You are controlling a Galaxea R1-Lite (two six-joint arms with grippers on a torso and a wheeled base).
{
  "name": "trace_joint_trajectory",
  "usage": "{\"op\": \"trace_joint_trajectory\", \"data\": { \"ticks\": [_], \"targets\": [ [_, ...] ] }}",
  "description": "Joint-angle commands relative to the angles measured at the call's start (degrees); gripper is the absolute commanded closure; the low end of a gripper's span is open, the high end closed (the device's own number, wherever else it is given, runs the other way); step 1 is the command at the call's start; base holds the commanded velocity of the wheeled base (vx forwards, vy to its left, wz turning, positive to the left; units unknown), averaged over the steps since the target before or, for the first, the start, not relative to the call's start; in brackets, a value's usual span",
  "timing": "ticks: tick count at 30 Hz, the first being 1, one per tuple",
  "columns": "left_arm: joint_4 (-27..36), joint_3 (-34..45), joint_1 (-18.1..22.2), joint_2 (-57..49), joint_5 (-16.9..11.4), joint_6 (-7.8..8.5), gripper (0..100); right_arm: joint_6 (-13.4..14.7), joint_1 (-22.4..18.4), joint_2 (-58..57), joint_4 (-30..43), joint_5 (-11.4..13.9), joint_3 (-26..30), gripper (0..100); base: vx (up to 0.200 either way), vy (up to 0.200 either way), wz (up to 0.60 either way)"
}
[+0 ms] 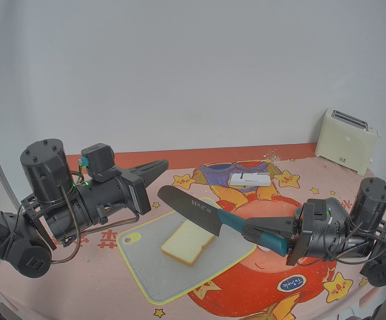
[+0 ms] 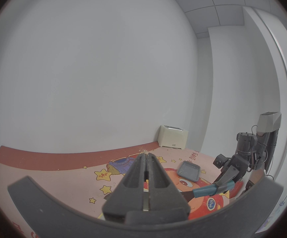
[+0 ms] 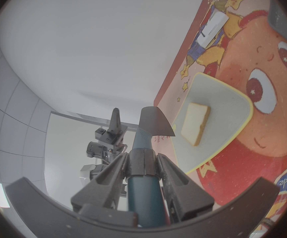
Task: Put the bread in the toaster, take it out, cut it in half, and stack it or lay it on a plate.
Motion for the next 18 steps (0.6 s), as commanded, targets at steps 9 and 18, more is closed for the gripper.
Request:
{"op": "trace_joint_trajectory", "data": {
  "ticks": [9, 18],
  "targets": [
    [0.0, -0.36, -0.09, 1.72, -2.54, -0.15, 100, -0.25, -0.21, 2.63, -0.14, 0.16, 1.37, 100, 0.0, 0.0, 0.0],
    [0.0, -1.15, -0.09, 3.57, -3.16, -0.15, 100, -0.61, 0.14, 4.03, -0.14, 0.16, 1.54, 100, 0.0, 0.0, 0.0]
  ]
}}
